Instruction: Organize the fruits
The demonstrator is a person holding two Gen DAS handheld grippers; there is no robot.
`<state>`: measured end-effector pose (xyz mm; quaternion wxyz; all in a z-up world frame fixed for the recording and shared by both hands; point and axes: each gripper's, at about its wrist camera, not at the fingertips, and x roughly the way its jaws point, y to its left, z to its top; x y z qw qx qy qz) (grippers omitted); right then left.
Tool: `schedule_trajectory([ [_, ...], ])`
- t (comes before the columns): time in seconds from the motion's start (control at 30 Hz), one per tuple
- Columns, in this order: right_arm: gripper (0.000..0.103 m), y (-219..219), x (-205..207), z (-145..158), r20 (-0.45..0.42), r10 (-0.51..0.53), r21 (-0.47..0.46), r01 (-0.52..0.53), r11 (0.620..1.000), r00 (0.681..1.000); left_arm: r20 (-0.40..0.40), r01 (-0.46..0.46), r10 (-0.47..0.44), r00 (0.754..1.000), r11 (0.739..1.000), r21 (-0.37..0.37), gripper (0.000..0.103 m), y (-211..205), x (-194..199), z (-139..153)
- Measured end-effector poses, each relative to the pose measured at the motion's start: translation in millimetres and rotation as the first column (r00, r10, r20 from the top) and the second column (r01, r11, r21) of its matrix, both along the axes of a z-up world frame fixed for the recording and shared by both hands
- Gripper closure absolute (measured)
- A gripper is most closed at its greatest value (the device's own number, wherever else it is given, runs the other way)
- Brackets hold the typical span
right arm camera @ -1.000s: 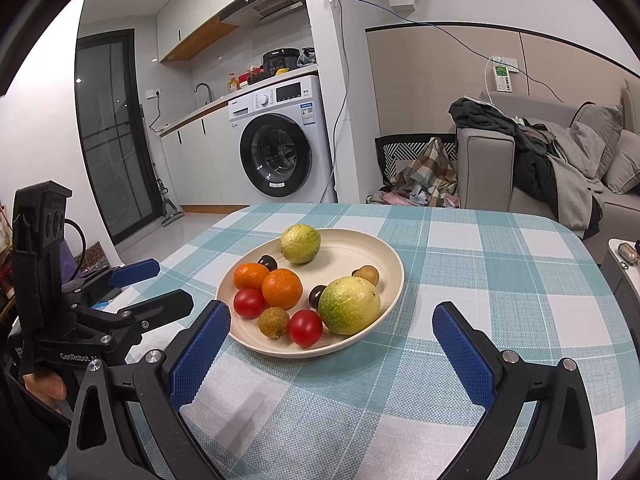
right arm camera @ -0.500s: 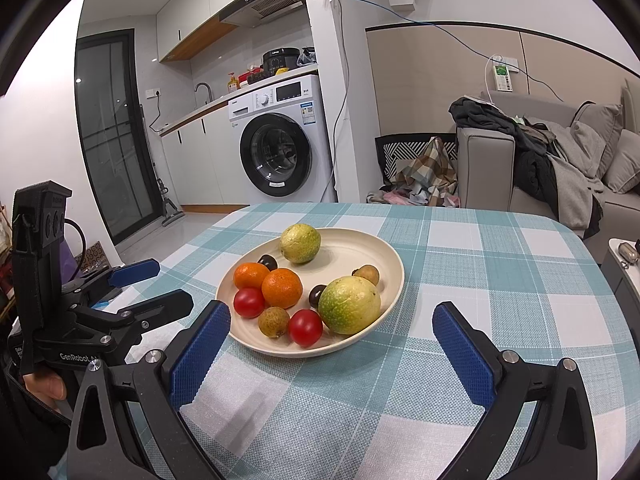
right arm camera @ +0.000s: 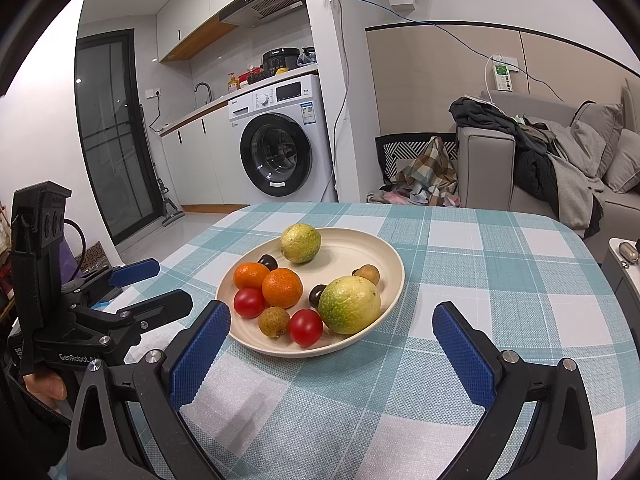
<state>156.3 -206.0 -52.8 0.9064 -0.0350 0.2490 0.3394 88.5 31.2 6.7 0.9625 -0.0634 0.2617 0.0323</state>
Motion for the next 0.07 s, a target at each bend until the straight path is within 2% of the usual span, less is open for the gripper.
schedule_trajectory([
  [0.07,0.000,0.1,-0.6,-0.7,-0.001,0.002,0.000,-0.002,1.000,1.000,0.000,0.000,0.000,1.000,1.000,-0.001,0.000,-0.8,0.2,-0.4],
])
